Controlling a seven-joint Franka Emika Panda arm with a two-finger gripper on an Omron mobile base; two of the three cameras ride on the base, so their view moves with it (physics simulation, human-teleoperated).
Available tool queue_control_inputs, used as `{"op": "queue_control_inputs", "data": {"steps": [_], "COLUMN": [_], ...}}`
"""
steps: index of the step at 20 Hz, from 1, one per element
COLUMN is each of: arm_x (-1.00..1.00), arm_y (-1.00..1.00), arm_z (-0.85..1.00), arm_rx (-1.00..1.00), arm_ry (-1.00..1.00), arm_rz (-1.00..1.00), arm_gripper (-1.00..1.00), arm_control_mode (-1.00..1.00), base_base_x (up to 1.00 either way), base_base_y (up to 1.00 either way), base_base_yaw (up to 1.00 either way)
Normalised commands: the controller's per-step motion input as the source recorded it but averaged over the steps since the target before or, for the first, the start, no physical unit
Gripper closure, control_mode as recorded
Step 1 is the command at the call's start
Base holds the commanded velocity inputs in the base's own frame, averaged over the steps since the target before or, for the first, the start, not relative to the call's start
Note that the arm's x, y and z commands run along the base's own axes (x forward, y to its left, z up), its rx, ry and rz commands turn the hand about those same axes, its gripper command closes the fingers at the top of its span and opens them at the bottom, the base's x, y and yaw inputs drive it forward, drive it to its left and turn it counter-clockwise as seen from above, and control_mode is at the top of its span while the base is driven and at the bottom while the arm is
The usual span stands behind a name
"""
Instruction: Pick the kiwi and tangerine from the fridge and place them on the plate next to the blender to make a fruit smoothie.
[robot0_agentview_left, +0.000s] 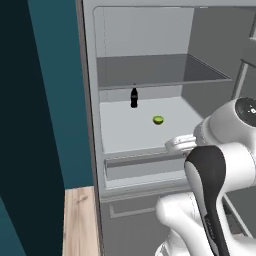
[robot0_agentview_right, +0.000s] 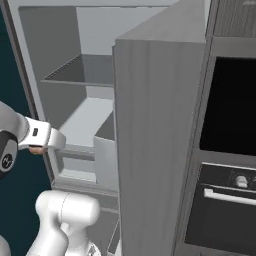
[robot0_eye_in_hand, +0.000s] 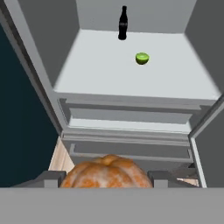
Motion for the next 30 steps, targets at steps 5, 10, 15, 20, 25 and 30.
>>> {"op": "queue_control_inputs", "data": {"steps": [5,10,15,20,25,30], "arm_x": [0.0,0.0,0.0,0.0,0.0,0.0], "arm_y": [0.0,0.0,0.0,0.0,0.0,0.0], "arm_z": [0.0,0.0,0.0,0.0,0.0,0.0], "arm_rx": [0.0,0.0,0.0,0.0,0.0,0.0], "arm_ry": [0.0,0.0,0.0,0.0,0.0,0.0], "arm_rz": [0.0,0.0,0.0,0.0,0.0,0.0], "arm_gripper": [1.0,1.0,1.0,1.0,1.0,1.0], "arm_control_mode": [1.0,1.0,1.0,1.0,1.0,1.0], "base_base_x": [-0.6,-0.62,-0.56,-0.51,-0.61,-0.67], "base_base_y": [0.0,0.0,0.0,0.0,0.0,0.0], "base_base_yaw": [0.0,0.0,-0.01,-0.16,-0.4,-0.43]}}
